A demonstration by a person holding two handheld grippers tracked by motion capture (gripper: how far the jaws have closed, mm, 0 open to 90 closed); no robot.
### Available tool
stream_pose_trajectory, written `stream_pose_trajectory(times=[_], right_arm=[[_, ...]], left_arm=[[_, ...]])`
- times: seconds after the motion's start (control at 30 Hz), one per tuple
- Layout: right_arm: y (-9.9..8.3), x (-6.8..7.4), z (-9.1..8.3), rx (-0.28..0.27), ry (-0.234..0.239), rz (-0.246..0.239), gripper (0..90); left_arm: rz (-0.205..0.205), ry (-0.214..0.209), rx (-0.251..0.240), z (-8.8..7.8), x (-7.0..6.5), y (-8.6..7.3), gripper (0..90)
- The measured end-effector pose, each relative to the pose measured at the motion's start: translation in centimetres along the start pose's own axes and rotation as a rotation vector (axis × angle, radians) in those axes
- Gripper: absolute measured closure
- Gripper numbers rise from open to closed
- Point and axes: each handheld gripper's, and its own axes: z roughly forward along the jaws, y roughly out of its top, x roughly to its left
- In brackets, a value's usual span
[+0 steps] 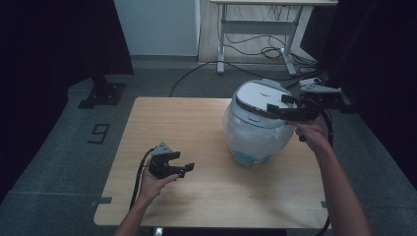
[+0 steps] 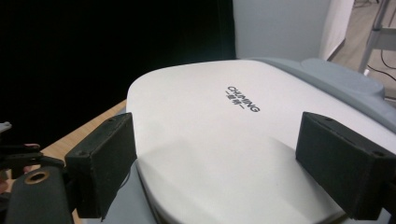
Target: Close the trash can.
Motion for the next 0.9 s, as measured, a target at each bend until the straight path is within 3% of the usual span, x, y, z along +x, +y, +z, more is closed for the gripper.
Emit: stream_pose_trajectory(times=[0.13,0.23,0.3,0.67,0.7,0.9], right_arm=[[-0.1,0.4,0.6,0.018,-0.060,-0.019,12.8],[-0.3,1.0,1.3,0.039,-0.152,-0.071,12.8],[-0.3,1.3,1.5,0.038,-0.179,-0.073,12.7],[0.0,2.2,1.8,0.071,-0.261,-0.047,13.5],[0.0,2.4,2.0,0.098,-0.286,-0.079,15.2],[-0.1,2.8,1.9,0.093,-0.286,-0.074,14.9]], left_arm=[[0.000,-0.003,0.008,0.2,0.0,-0.1,18.5],[-0.003,-0.009,0.010,0.2,-0.1,-0.2,18.5],[-0.004,-0.012,0.008,0.2,-0.1,-0.2,18.4],[-0.011,-0.012,-0.002,-0.3,-0.1,-0.4,18.4],[-0.009,-0.011,-0.003,-0.4,-0.2,-0.4,18.4],[-0.015,-0.010,-0.010,-0.6,0.0,-0.4,18.4]])
